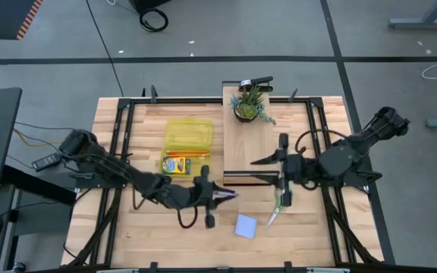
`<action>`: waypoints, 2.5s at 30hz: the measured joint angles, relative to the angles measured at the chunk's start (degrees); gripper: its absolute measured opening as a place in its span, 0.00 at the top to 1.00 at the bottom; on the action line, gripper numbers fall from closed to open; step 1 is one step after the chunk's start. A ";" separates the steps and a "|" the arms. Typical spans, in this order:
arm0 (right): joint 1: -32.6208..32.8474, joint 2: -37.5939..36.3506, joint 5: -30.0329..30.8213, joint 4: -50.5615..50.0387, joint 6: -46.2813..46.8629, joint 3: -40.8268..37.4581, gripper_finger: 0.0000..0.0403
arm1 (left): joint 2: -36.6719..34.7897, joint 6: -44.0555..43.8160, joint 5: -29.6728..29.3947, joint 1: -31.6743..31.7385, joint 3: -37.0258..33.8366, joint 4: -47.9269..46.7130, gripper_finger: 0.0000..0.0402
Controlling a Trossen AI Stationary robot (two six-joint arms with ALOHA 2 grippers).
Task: Pack school essentials
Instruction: Put the pen into the supply box
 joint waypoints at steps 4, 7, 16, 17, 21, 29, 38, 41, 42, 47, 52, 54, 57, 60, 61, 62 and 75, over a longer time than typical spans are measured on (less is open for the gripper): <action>0.00 -2.15 1.37 -3.23 0.52 -0.02 0.64 | -5.12 -2.90 0.54 2.11 0.00 -12.62 0.87; 0.00 -2.88 2.50 -5.24 1.49 -0.04 0.64 | -8.11 -6.00 0.96 4.16 0.02 -22.05 0.88; 0.02 -3.05 2.60 -6.46 2.64 -0.07 0.64 | -10.66 -8.99 10.91 10.92 0.00 -44.04 0.87; 0.02 -3.05 2.60 -6.70 2.64 -0.07 0.64 | -10.66 -8.79 12.24 11.60 0.00 -45.34 0.87; 0.02 -3.05 2.60 -7.28 2.64 -0.07 0.64 | -10.66 -6.19 16.58 14.52 0.00 -50.51 0.88; 0.02 -3.05 2.58 -8.03 3.21 -0.07 0.64 | -9.98 2.02 24.38 22.44 -0.07 -60.91 0.87; 0.18 -3.05 2.58 -9.06 4.87 -0.09 0.64 | -9.86 12.75 29.97 32.79 -2.44 -63.09 0.87; 0.18 -3.05 2.58 -9.30 4.83 -0.09 0.64 | -9.80 14.16 30.82 35.33 -5.33 -63.48 0.87; 0.18 -3.05 2.58 -9.48 4.83 -0.09 0.64 | -9.81 14.84 30.82 36.00 -6.42 -63.19 0.87; -0.10 -3.05 2.58 -10.57 4.03 -0.09 0.64 | -9.78 15.24 30.88 39.12 -10.30 -62.98 0.88; -1.56 -3.05 2.58 -10.94 2.70 -0.09 0.64 | -9.78 16.13 30.62 41.53 -13.17 -62.97 0.88; -2.37 -3.05 2.58 -10.94 2.67 -0.09 0.64 | -9.78 16.99 29.05 41.95 -14.17 -62.85 0.87; -3.48 -3.05 2.58 -10.92 2.78 -0.09 0.64 | -9.78 18.93 26.97 42.14 -15.52 -62.19 0.88; -4.19 -3.05 2.56 -10.92 2.68 -0.09 0.64 | -9.78 21.26 26.79 42.11 -16.55 -62.05 0.88; -4.39 -3.05 2.58 -10.92 2.68 -0.09 0.64 | -9.78 21.80 26.78 42.11 -16.83 -61.90 0.88; -4.59 -3.05 2.58 -10.91 2.67 -0.09 0.64 | -9.78 22.44 26.78 42.11 -17.05 -62.07 0.87; -5.94 -3.05 2.55 -10.88 2.65 -0.09 0.64 | -9.78 23.11 25.88 42.11 -19.54 -59.01 0.81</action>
